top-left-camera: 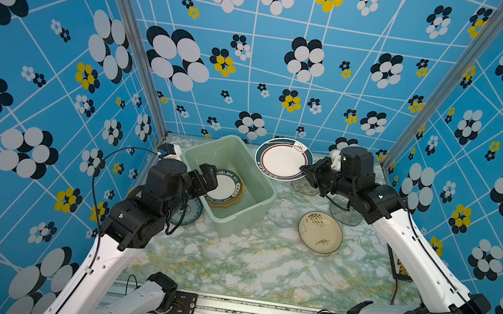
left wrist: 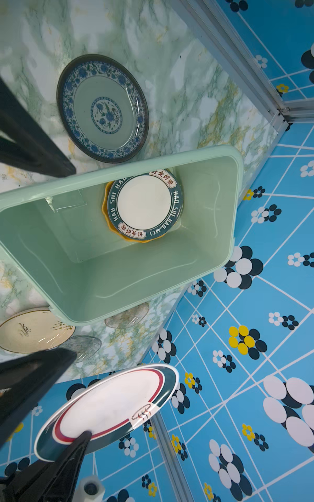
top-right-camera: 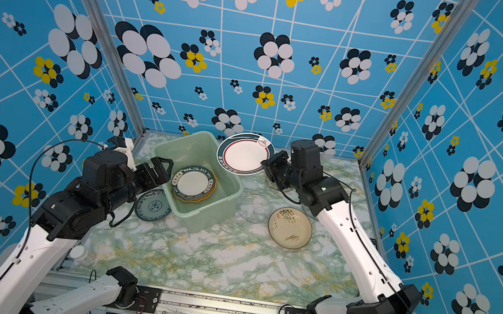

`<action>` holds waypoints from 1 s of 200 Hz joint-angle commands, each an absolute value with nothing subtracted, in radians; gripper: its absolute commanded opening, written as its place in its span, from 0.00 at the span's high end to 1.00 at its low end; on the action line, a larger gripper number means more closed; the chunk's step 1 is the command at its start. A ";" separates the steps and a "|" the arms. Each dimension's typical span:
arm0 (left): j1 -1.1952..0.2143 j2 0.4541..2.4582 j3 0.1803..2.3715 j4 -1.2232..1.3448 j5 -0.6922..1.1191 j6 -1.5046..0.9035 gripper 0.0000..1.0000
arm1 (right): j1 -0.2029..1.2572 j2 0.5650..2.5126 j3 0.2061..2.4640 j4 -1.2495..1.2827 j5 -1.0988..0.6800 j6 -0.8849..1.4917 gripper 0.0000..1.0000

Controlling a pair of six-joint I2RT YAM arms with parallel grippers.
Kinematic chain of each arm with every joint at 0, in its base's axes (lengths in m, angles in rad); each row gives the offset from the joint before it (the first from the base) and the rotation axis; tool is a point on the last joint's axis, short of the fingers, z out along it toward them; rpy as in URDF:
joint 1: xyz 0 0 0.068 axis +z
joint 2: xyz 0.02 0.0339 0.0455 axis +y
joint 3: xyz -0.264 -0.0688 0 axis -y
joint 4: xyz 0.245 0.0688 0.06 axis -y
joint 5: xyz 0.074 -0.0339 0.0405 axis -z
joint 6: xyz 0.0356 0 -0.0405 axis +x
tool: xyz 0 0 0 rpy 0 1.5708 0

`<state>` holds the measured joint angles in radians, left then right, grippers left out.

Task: Place the plates into the plastic bin on the countertop
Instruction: Place the plate in the plastic bin.

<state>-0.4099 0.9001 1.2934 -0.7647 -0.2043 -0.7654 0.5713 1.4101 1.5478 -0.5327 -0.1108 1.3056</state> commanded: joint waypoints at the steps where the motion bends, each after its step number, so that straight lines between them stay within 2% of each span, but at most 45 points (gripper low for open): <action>1: -0.386 0.896 1.299 -0.785 -0.189 -0.758 0.01 | 0.639 1.453 1.591 -0.470 0.039 1.464 1.00; 40: -0.365 0.896 1.309 -0.791 -0.176 -0.764 0.01 | 0.759 1.542 1.591 -0.387 0.210 1.640 1.00; 93: -0.342 0.872 1.327 -0.848 -0.176 -0.755 0.01 | 0.890 1.715 1.779 -0.443 0.373 1.863 1.00; 138: -0.315 0.846 1.342 -0.879 -0.194 -0.737 0.01 | 0.945 1.889 2.005 -0.578 0.437 1.940 1.00; 200: -0.299 0.798 1.380 -0.939 -0.299 -0.664 0.01 | 0.975 2.138 2.315 -0.735 0.441 2.020 1.00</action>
<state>-0.3130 0.8204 1.3388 -0.8932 -0.2310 -0.7300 0.9615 2.0796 2.2070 -0.6449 0.3981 1.9709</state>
